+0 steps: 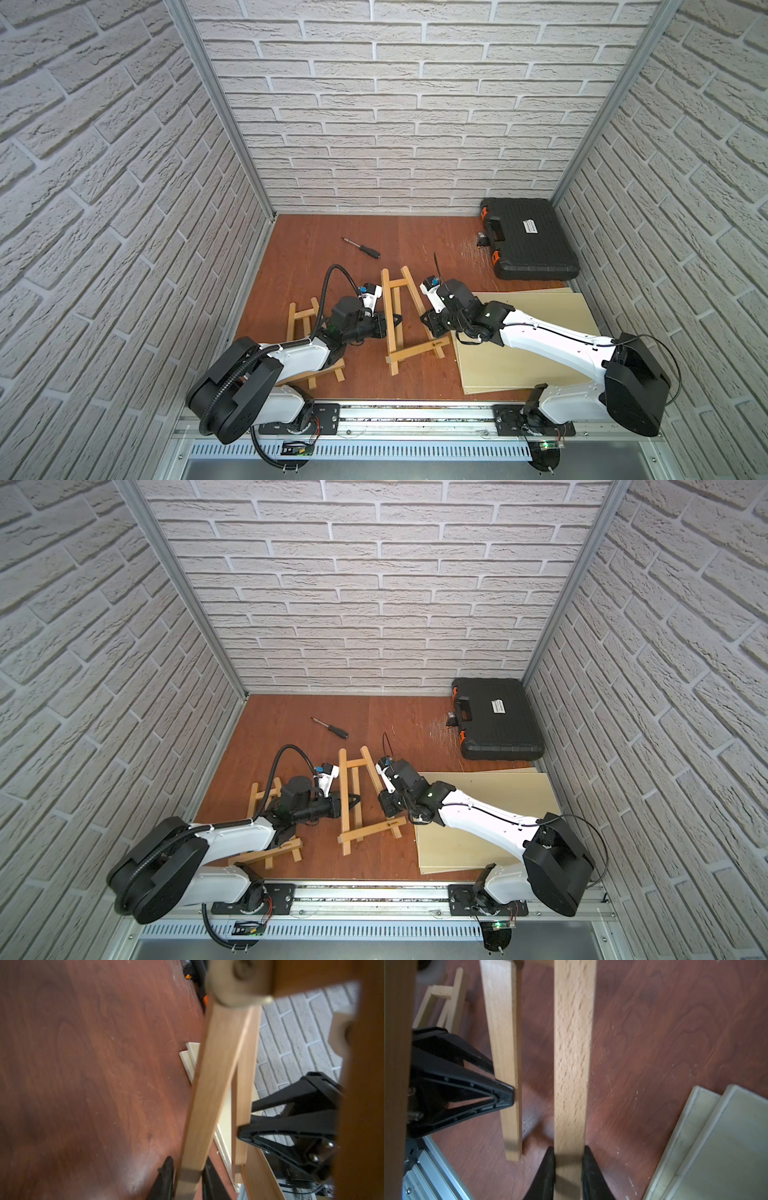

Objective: Disassemble the easel
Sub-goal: Place the easel at the center of the board.

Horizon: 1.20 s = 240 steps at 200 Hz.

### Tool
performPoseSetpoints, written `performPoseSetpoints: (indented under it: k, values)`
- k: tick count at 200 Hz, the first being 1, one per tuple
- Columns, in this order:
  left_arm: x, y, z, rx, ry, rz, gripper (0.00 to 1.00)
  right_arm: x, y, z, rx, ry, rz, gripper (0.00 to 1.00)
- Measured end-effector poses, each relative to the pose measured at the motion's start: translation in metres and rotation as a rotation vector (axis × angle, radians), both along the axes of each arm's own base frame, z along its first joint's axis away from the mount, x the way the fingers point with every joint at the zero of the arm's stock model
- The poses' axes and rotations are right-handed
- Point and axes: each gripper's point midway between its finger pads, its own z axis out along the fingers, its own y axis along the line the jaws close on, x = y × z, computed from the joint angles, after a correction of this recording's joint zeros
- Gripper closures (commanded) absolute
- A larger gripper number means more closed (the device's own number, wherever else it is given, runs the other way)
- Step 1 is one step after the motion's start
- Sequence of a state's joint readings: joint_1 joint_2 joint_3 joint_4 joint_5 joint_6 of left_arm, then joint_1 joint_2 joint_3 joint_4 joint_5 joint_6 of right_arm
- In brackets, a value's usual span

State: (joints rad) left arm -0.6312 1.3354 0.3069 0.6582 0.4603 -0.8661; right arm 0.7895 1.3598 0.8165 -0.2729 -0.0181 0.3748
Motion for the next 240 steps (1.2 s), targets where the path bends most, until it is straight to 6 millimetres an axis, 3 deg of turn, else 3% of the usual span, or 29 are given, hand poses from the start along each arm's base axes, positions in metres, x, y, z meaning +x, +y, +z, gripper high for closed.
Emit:
performPoseSetpoints:
  k: [52,108,177,240]
  values:
    - [0.001,0.007,-0.010,0.040,0.004,0.055,0.38,-0.001,0.002,-0.009,0.020,-0.020,-0.029,0.94]
    - [-0.005,0.044,0.000,0.142,-0.036,0.176,0.11,0.001,0.013,-0.003,0.057,-0.049,-0.013,0.94]
    - [-0.021,0.081,0.007,0.206,-0.051,0.260,0.07,0.006,0.003,-0.027,-0.017,-0.026,-0.076,0.94]
    - [-0.025,0.102,0.010,0.247,-0.045,0.321,0.05,0.004,-0.003,-0.042,-0.128,0.007,-0.129,0.94]
